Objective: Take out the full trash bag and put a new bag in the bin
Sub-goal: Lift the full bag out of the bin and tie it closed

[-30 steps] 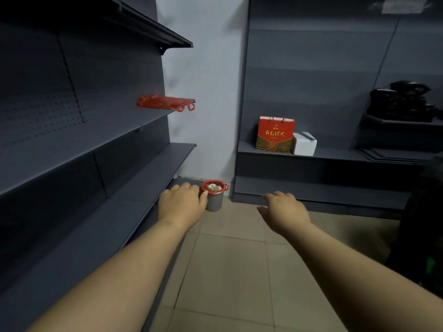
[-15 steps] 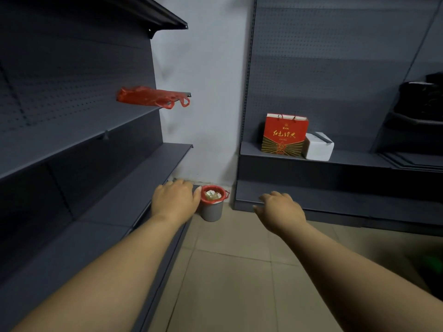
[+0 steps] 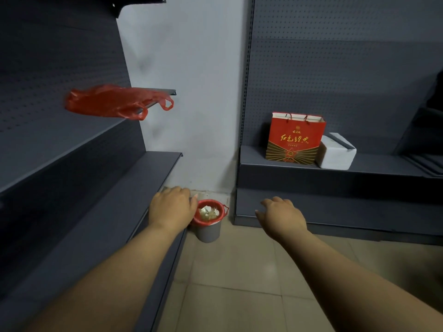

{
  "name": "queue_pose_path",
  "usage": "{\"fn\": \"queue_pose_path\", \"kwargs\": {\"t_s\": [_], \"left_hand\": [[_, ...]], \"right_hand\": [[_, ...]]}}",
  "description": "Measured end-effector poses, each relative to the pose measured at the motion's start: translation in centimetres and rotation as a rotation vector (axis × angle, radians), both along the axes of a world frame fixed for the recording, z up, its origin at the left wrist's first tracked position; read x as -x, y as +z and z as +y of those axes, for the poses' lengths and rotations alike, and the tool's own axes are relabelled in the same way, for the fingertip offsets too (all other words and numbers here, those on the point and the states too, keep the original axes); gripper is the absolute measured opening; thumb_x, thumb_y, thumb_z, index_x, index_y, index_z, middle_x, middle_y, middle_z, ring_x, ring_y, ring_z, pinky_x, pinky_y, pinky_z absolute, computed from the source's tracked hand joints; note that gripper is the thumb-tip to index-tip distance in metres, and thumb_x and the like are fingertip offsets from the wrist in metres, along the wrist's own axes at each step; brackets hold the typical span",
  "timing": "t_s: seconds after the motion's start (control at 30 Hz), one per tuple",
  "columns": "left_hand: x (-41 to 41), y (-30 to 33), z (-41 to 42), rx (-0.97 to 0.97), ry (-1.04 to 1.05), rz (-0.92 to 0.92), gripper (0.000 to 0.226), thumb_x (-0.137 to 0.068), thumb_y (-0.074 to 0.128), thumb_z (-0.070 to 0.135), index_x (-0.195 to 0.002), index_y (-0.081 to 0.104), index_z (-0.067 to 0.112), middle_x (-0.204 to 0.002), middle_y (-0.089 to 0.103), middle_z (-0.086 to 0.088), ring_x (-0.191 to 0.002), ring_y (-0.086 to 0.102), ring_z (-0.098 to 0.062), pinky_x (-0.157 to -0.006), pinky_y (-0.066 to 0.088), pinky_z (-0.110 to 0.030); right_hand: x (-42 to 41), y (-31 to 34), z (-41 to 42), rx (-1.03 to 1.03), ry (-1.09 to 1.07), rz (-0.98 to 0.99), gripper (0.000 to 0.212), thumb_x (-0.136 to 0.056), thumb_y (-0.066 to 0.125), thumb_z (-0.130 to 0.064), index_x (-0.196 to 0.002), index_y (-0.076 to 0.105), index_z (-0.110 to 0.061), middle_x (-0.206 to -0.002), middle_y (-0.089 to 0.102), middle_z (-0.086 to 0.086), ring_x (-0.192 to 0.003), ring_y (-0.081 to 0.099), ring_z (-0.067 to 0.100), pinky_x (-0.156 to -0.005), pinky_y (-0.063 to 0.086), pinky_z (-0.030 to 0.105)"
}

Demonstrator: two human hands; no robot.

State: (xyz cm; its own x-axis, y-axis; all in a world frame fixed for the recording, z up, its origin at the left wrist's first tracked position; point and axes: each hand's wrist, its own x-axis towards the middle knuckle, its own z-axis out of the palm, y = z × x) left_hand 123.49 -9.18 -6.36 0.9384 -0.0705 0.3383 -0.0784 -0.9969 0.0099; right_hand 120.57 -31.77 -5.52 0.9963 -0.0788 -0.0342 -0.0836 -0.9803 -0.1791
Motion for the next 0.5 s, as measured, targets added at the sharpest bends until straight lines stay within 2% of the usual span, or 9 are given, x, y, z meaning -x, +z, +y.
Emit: {"fn": "queue_pose_path", "kwargs": {"t_s": [0.27, 0.5], "left_hand": [[-11.4, -3.4, -1.0, 0.039, 0.058, 0.037, 0.040, -0.093, 0.031, 0.036, -0.102, 0.062, 0.012, -0.108, 0.066, -0.008, -0.100, 0.058, -0.026, -0.083, 0.039, -0.035], [-24.8, -5.6, -2.9, 0.110, 0.124, 0.012, 0.041, -0.093, 0.030, 0.033, -0.110, 0.061, 0.012, -0.113, 0.065, -0.008, -0.101, 0.058, -0.026, -0.085, 0.038, -0.034]], "right_hand": [[-13.2, -3.0, -0.5, 0.007, 0.075, 0.015, 0.043, -0.098, 0.038, -0.040, -0.133, 0.046, -0.017, -0.136, 0.049, 0.007, -0.125, 0.044, 0.027, -0.099, 0.041, 0.039], [-28.8, -3.9, -2.2, 0.036, 0.211, -0.014, 0.044, -0.099, 0.036, -0.039, -0.136, 0.043, -0.017, -0.140, 0.046, 0.006, -0.128, 0.041, 0.027, -0.099, 0.040, 0.039]]}}
